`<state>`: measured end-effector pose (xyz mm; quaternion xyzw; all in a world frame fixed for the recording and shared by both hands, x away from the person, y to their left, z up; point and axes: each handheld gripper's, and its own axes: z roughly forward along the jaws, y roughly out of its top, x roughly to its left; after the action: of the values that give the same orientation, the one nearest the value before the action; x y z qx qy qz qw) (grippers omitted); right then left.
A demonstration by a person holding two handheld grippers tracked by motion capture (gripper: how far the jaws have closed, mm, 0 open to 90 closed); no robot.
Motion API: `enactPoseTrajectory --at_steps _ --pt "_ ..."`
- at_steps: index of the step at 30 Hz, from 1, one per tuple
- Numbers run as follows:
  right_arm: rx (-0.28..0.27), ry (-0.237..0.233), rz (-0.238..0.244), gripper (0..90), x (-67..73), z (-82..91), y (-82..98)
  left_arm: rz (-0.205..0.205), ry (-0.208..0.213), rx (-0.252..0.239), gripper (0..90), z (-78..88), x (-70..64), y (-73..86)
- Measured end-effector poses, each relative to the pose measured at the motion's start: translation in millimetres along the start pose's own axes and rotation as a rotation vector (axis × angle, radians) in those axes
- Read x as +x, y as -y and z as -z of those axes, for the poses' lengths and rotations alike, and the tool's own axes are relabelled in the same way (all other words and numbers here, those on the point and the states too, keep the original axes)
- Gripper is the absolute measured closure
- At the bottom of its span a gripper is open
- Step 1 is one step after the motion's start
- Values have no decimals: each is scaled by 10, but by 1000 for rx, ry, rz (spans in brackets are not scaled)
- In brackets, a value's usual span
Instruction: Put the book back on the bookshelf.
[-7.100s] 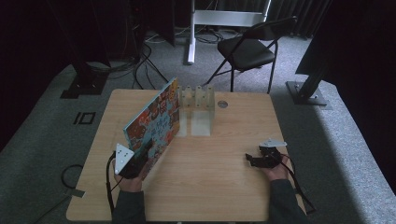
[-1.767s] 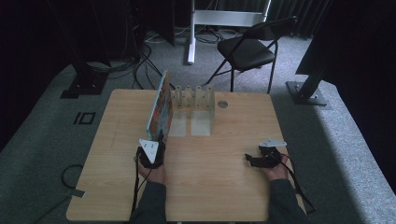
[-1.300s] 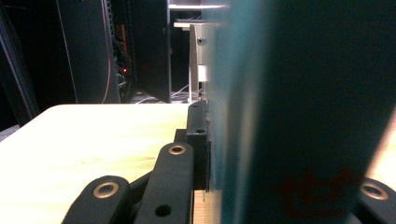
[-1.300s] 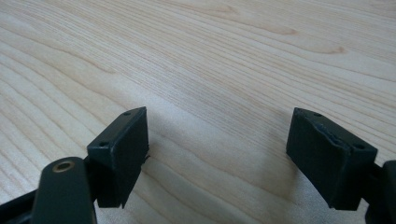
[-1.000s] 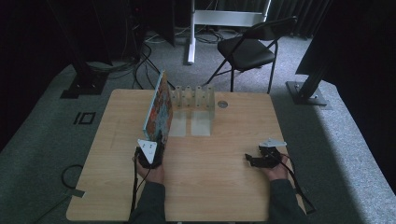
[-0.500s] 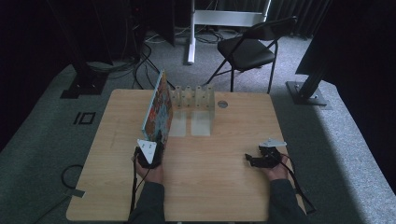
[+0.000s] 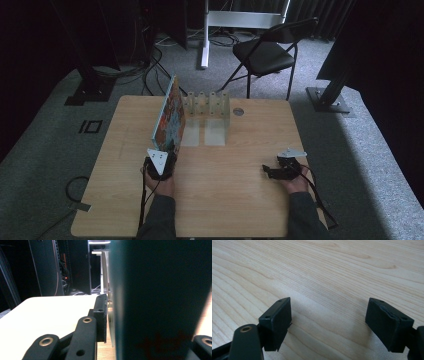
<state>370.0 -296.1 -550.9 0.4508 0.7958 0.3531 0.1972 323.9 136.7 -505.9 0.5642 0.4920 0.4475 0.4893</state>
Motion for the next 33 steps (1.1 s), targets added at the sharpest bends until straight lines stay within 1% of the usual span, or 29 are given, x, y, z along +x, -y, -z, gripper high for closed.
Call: enactPoseTrajectory --at_steps 6,12,15,28,31,32,33 --pt "0 0 1 208 -1 0 0 1 10 0 659 -6 4 4" --pt "0 0 0 208 0 0 0 6 28 -2 611 -6 8 5" --pt "0 0 0 208 0 0 0 7 31 -2 602 -5 11 6" --pt "0 0 0 207 0 0 0 -5 25 -1 571 14 16 4" --pt "0 0 0 208 0 0 0 5 30 -1 563 18 27 1" --pt "0 0 0 207 0 0 0 11 26 -6 555 21 29 -3" --pt "0 0 0 207 0 0 0 8 22 -4 541 28 34 -7"
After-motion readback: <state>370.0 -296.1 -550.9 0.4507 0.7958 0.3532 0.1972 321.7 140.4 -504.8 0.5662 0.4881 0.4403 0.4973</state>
